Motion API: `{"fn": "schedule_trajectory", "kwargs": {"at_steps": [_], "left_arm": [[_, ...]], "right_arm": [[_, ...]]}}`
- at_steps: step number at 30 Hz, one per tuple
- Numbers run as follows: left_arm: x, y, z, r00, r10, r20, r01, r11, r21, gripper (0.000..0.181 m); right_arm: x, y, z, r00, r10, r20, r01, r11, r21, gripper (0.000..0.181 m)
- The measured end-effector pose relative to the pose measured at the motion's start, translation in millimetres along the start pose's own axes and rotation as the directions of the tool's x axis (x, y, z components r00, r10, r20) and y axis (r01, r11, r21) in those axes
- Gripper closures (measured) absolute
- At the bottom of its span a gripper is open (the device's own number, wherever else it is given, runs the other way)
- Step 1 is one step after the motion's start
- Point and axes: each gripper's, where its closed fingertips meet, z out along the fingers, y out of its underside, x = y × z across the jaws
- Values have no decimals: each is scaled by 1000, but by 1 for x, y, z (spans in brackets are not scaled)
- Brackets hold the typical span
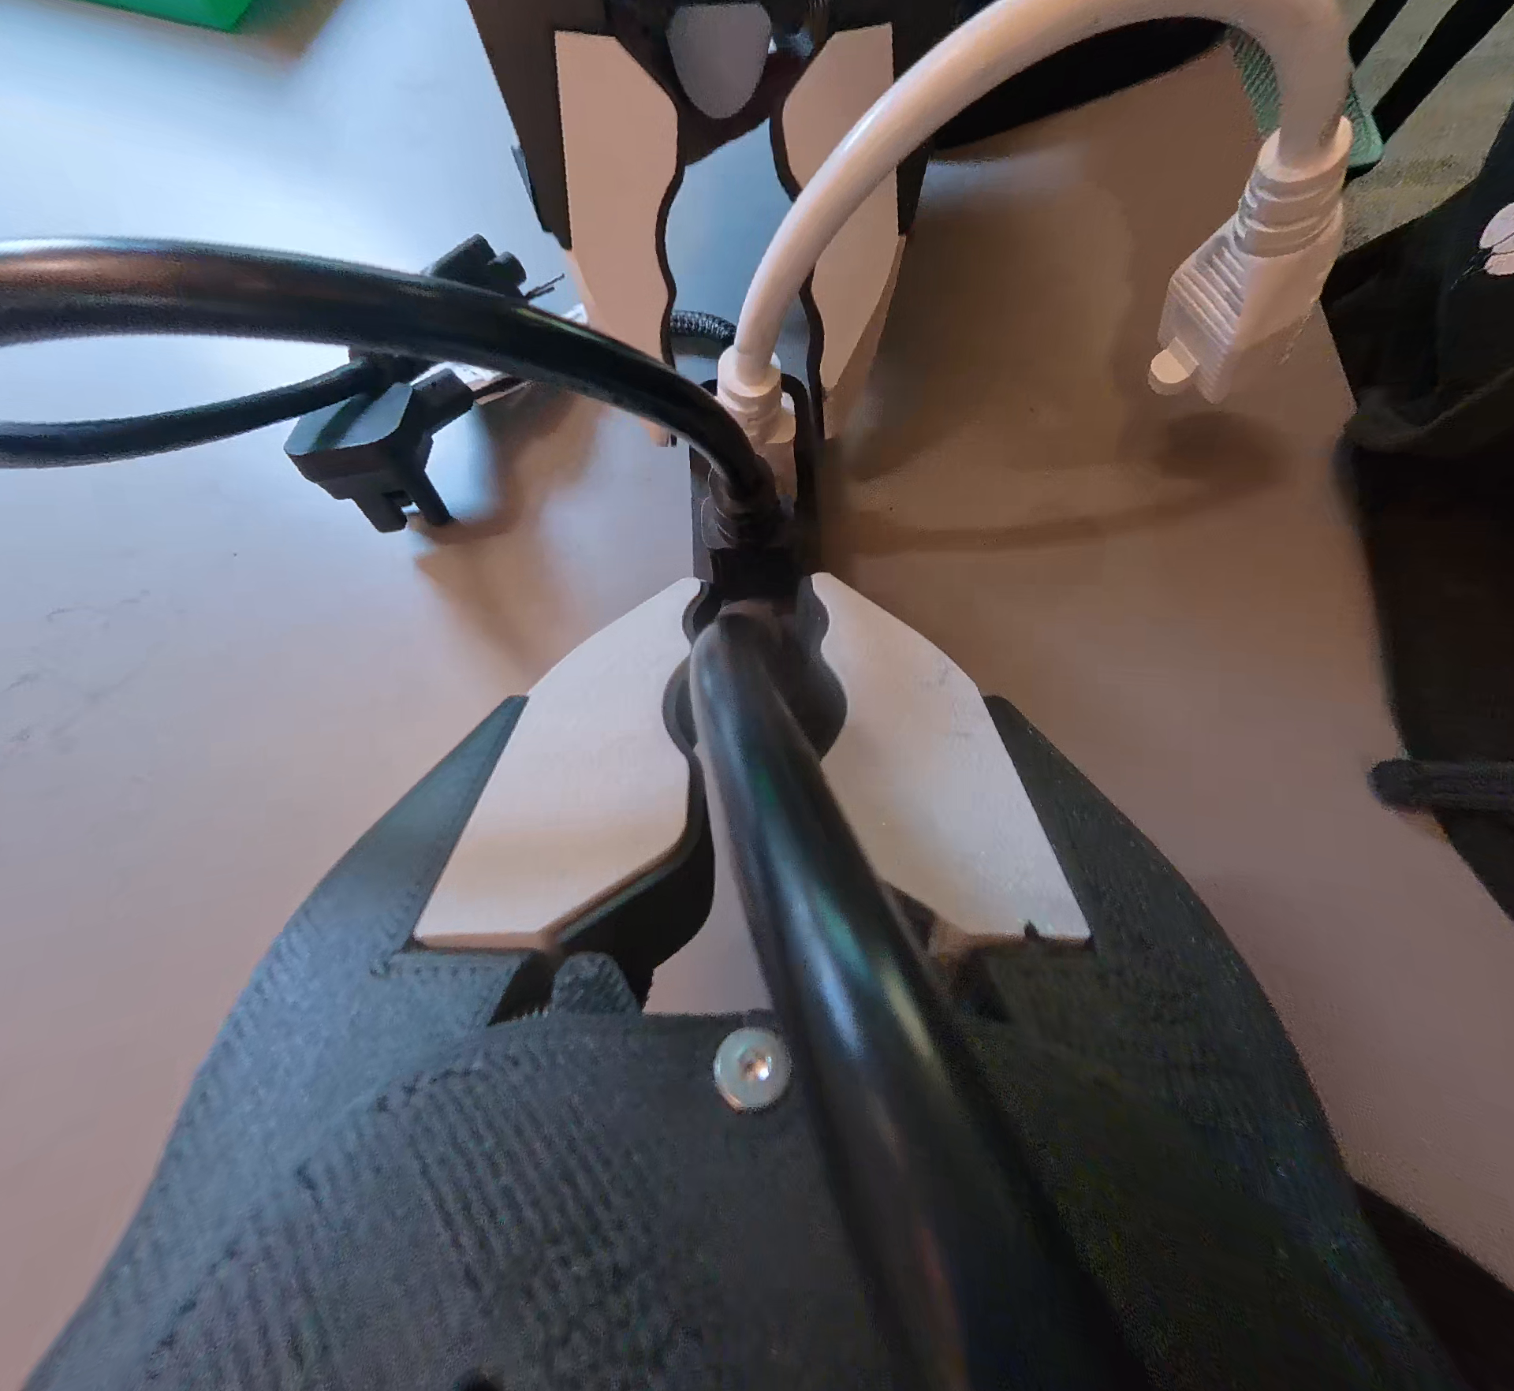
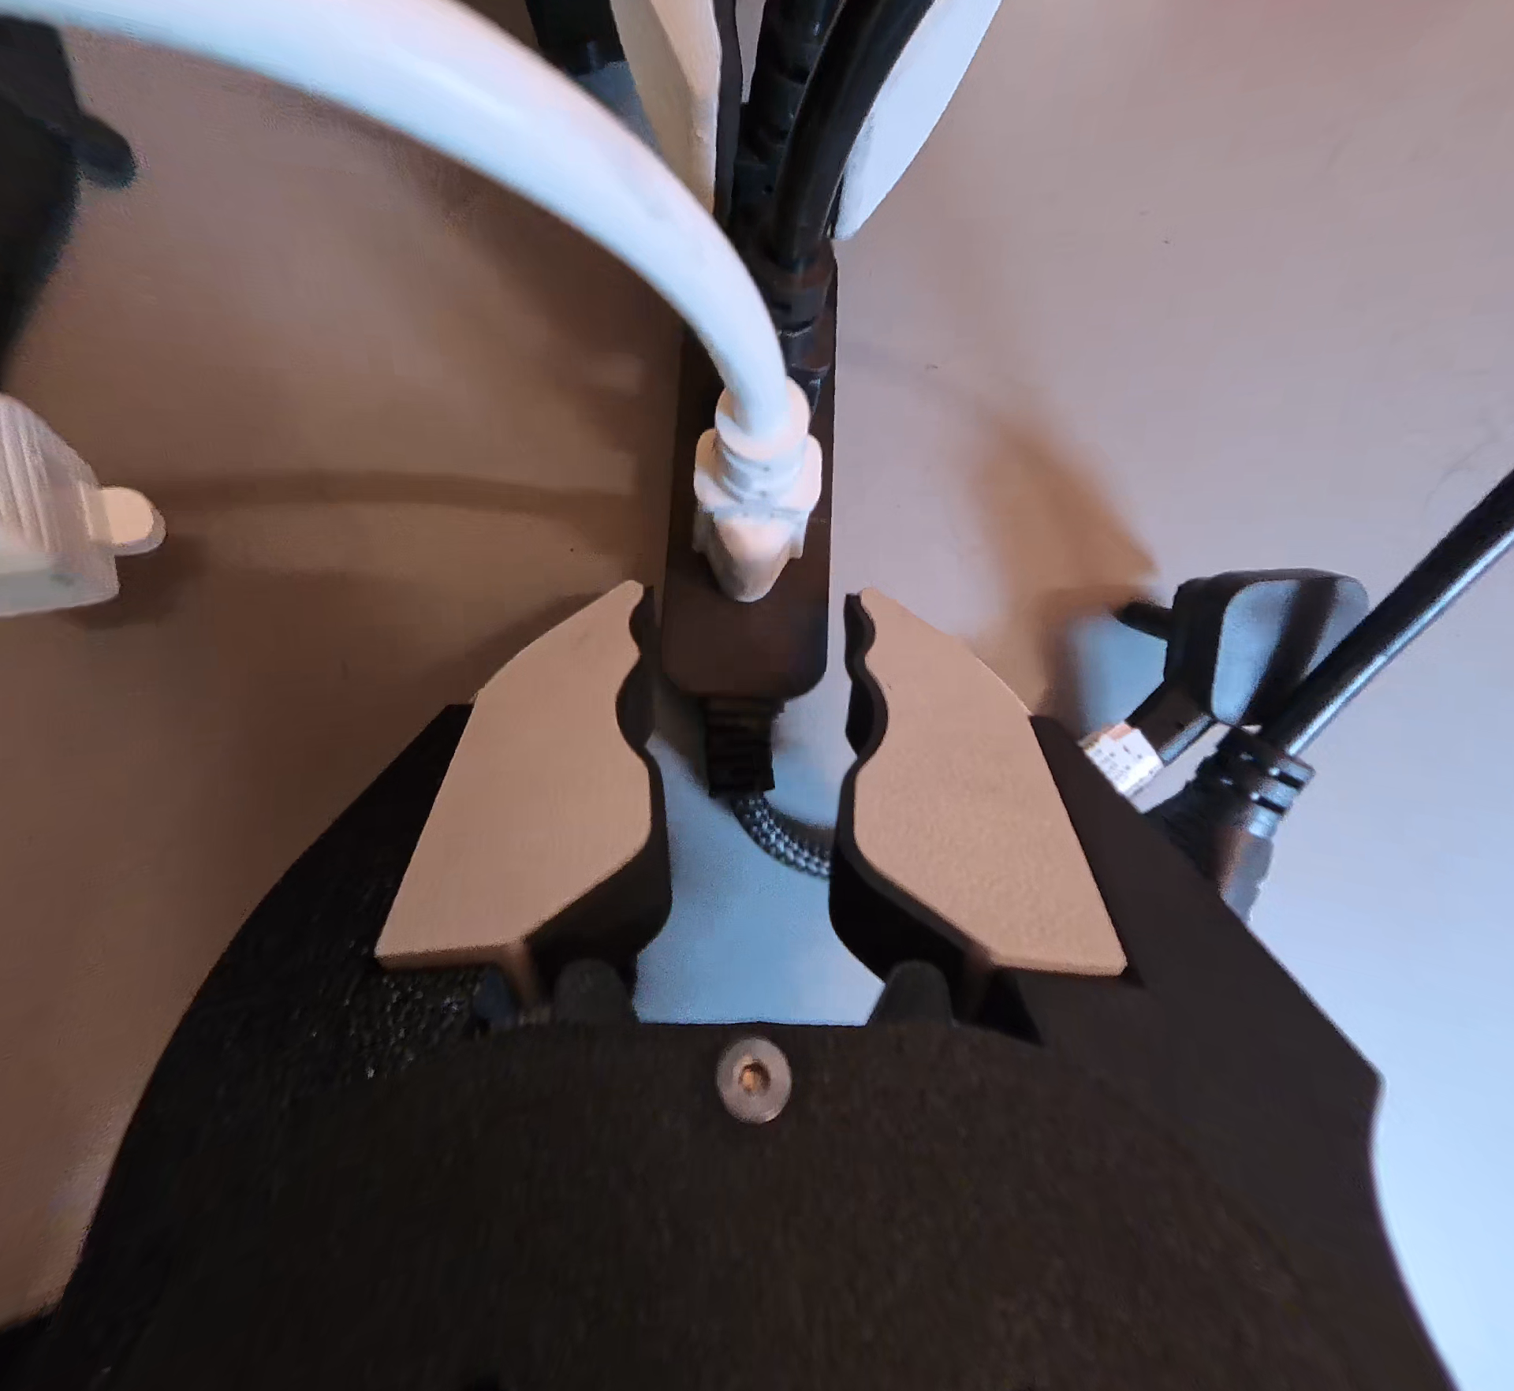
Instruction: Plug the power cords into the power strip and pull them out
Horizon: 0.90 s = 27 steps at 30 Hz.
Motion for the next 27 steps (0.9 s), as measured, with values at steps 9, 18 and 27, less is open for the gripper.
{"fn": "schedule_trajectory", "kwargs": {"at_steps": [9,18,27], "left_arm": [[0,5,-3,1000,20,-2,-20,986,-167,162],[-9,5,1,1000,19,9,-17,986,-166,163],[1,4,0,999,-53,-6,50,971,-236,154]], "right_arm": [[-2,-1,4,1000,18,6,-19,999,31,143],[3,0,4,998,48,-27,-47,998,45,142],[2,0,5,999,42,-28,-41,998,37,142]]}}
